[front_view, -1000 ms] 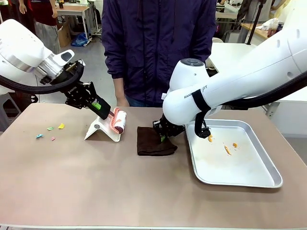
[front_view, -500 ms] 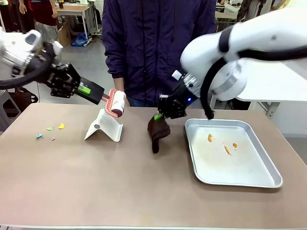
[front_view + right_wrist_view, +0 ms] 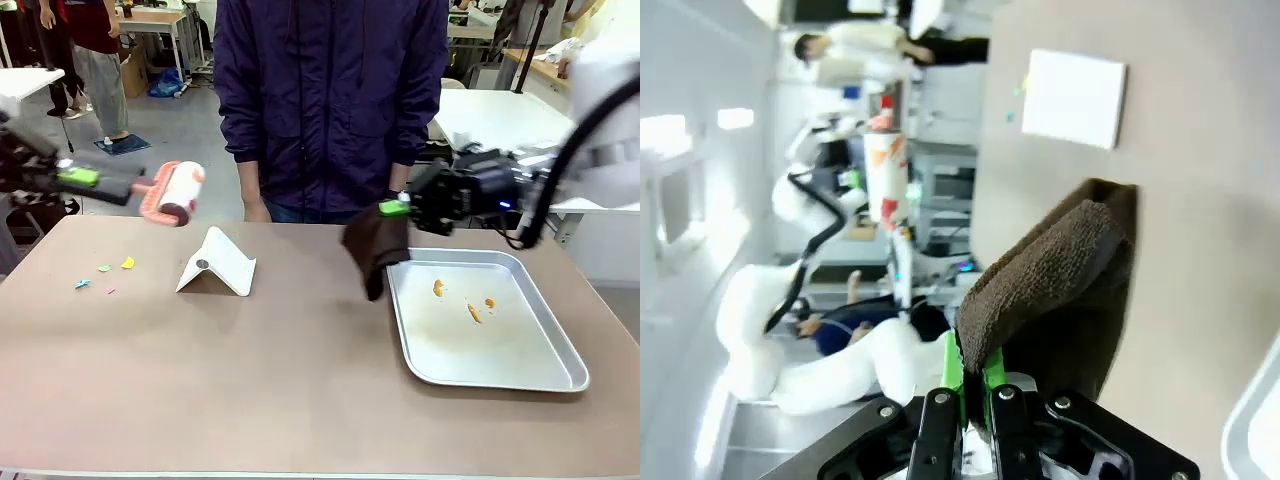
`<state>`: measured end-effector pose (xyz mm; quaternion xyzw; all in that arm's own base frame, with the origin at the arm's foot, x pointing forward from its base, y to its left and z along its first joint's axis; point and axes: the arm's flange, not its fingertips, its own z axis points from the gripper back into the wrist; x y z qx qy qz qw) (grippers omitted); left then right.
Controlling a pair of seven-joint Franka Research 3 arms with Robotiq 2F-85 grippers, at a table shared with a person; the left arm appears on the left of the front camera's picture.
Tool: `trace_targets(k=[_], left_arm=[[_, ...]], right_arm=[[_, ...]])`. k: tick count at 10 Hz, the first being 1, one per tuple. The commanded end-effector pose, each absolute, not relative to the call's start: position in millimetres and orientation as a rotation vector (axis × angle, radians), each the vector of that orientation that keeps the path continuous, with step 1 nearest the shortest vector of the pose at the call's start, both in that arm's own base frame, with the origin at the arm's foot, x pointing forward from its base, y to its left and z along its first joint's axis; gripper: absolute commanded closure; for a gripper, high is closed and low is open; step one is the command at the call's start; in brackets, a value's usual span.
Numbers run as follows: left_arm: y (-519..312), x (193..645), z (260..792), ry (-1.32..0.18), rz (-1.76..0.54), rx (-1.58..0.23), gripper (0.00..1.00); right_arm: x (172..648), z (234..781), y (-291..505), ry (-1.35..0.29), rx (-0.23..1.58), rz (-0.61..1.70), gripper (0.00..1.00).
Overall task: Clean the surface of the table.
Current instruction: Hold the Lint Roller with your left hand and the towel with your right hand.
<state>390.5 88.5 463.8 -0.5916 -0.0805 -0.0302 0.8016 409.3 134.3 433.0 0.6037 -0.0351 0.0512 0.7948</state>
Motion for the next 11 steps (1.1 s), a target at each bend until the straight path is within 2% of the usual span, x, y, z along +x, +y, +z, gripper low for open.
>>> trace_targets(k=[1,2,5,7,9,11], left_arm=[[138.3,381.1,445.8,-0.104,-0.164,-1.289,1.0],[163.2,375.1,437.7,-0.105,-0.167,-1.334,1.0],[236.0,362.4,412.2,-0.159,-0.008,-1.424,1.0],[273.3,351.1,398.9,-0.238,0.06,-1.49,1.0],[295.0,337.0,385.5,-0.332,0.179,-1.559,1.0],[288.8,341.6,381.3,-0.29,0.231,-1.524,1.0]], right_arm=[[376.4,441.0,77.5,-0.125,1.385,0.097,1.0],[363.8,444.5,41.3,-0.138,1.451,0.092,1.0],[343.9,437.9,-62.5,-0.219,1.433,-0.11,1.0],[337.4,423.6,-110.7,-0.243,1.454,-0.143,1.0],[327.6,409.7,-136.4,-0.303,1.463,-0.193,1.0],[323.1,404.8,-141.7,-0.324,1.448,-0.241,1.0]])
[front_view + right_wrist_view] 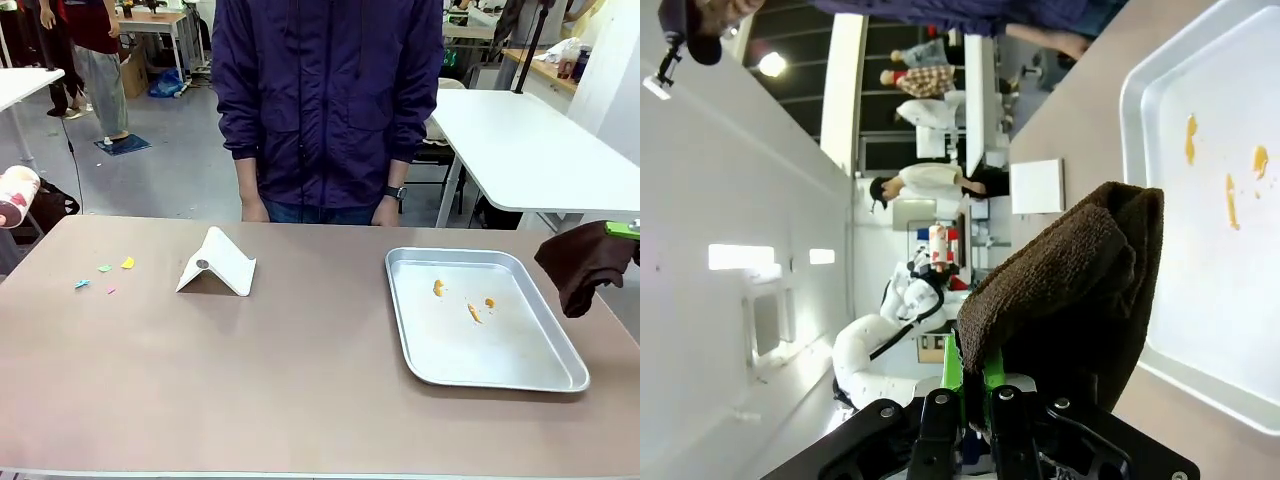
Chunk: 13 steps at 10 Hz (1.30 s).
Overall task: Clean the surface of the table.
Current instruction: Hold the Lint Roller with your left hand and the towel with your right hand, then if a person points to the right, clean the right side of the table with your right hand, and if they point to the left, clean the left side with your left hand.
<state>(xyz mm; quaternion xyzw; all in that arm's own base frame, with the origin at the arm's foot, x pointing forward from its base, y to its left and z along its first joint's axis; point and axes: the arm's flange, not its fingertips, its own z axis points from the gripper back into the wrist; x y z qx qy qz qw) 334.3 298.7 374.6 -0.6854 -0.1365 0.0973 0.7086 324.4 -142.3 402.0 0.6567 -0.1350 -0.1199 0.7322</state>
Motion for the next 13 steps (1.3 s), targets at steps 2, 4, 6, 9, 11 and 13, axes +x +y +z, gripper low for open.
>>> trace_targets(k=[2,4,6,9,11,13], left_arm=[[298.7,334.3,374.6,-0.303,0.216,-1.522,1.0],[298.7,334.3,374.6,-0.303,0.216,-1.522,1.0],[298.7,334.3,374.6,-0.303,0.216,-1.522,1.0],[298.7,334.3,374.6,-0.303,0.216,-1.522,1.0],[298.7,334.3,374.6,-0.303,0.216,-1.522,1.0],[298.7,334.3,374.6,-0.303,0.216,-1.522,1.0]], right_arm=[[324.4,402.0,-142.3,-0.297,1.445,-0.264,1.0],[324.4,402.0,-142.3,-0.297,1.445,-0.264,1.0],[324.4,402.0,-142.3,-0.297,1.445,-0.264,1.0],[324.4,402.0,-142.3,-0.297,1.445,-0.264,1.0],[324.4,402.0,-142.3,-0.297,1.445,-0.264,1.0],[324.4,402.0,-142.3,-0.297,1.445,-0.264,1.0]])
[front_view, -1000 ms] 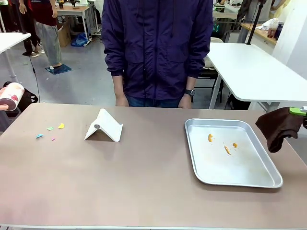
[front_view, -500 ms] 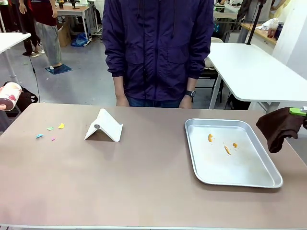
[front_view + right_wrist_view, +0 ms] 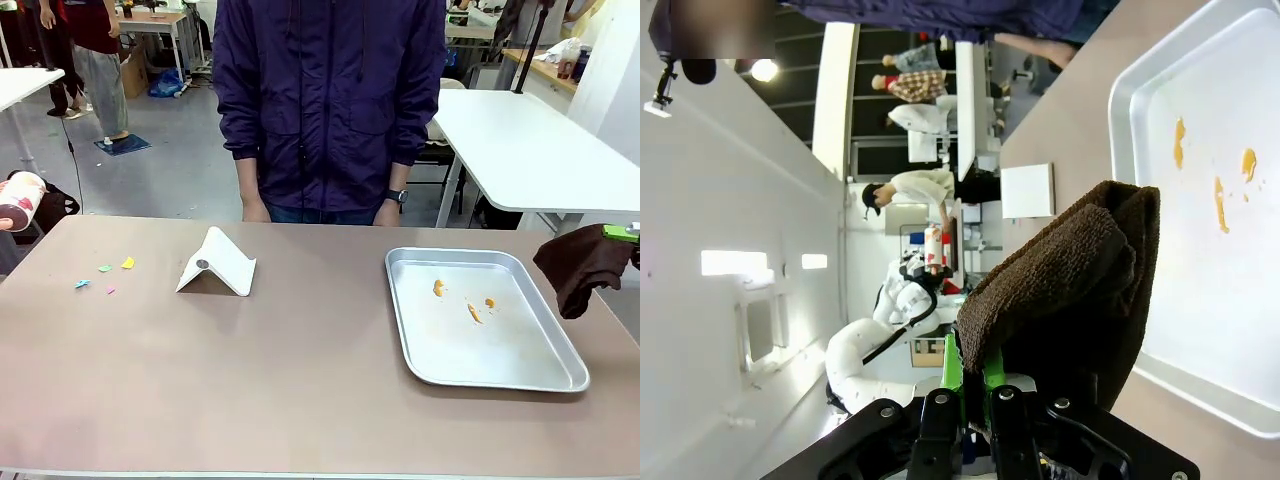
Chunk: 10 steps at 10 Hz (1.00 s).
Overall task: Clean the surface of the table.
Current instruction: If a person points to the right, clean the right side of the table with your right hand, and if they point to the left, clean the left side with your left hand.
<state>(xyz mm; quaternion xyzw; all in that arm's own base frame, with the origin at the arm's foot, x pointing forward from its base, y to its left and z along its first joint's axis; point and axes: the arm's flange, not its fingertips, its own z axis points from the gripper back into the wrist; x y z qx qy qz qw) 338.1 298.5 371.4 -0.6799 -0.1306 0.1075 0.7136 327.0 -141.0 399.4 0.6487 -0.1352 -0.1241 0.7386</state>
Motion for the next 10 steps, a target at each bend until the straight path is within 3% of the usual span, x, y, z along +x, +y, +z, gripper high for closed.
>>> trace_targets(k=[1,10], left_arm=[[298.7,334.3,374.6,-0.303,0.216,-1.522,1.0],[298.7,334.3,374.6,-0.303,0.216,-1.522,1.0]], right_arm=[[324.4,402.0,-142.3,-0.297,1.445,-0.264,1.0],[324.4,402.0,-142.3,-0.297,1.445,-0.264,1.0]])
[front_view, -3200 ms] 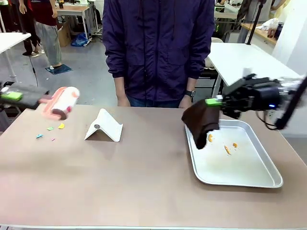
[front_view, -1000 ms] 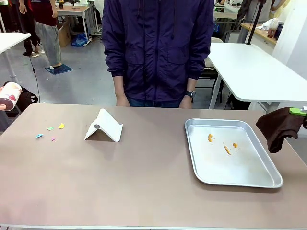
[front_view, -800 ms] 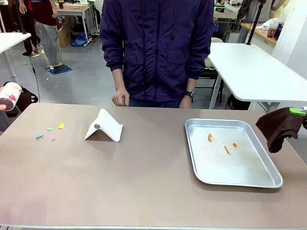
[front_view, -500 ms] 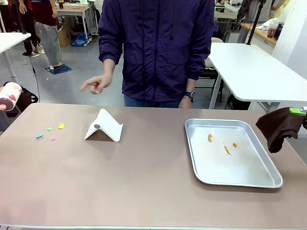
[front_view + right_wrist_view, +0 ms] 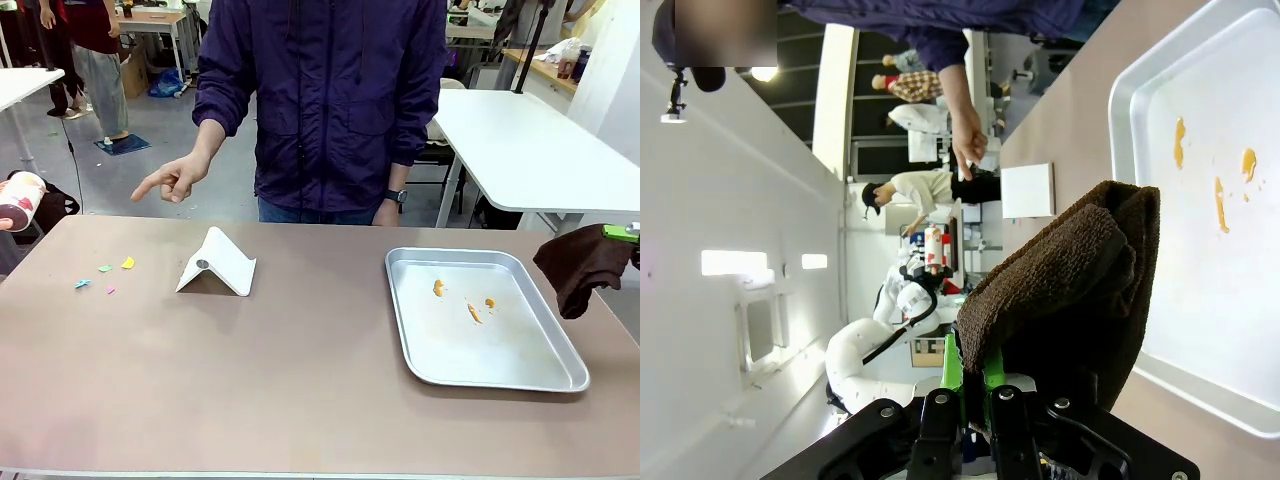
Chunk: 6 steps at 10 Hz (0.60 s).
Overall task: Clean the surface of the table.
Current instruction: If a person points to the right, clean the right side of the table with your right hand, and if they point to the left, clean the left side with your left hand.
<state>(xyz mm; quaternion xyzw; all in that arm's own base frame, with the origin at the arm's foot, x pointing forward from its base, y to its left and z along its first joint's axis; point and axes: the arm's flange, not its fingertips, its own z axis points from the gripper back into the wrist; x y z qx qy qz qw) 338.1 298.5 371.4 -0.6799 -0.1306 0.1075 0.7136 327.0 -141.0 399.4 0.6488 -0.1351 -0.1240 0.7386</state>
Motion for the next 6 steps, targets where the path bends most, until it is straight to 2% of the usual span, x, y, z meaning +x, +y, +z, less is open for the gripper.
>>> trace_targets(k=[1,5,6], left_arm=[[298.7,334.3,374.6,-0.303,0.216,-1.522,1.0],[298.7,334.3,374.6,-0.303,0.216,-1.522,1.0],[298.5,338.1,371.4,-0.289,0.238,-1.507,0.82]], right_arm=[[324.4,402.0,-142.3,-0.297,1.445,-0.264,1.0],[324.4,402.0,-142.3,-0.297,1.445,-0.264,1.0],[324.4,402.0,-142.3,-0.297,1.445,-0.264,1.0]])
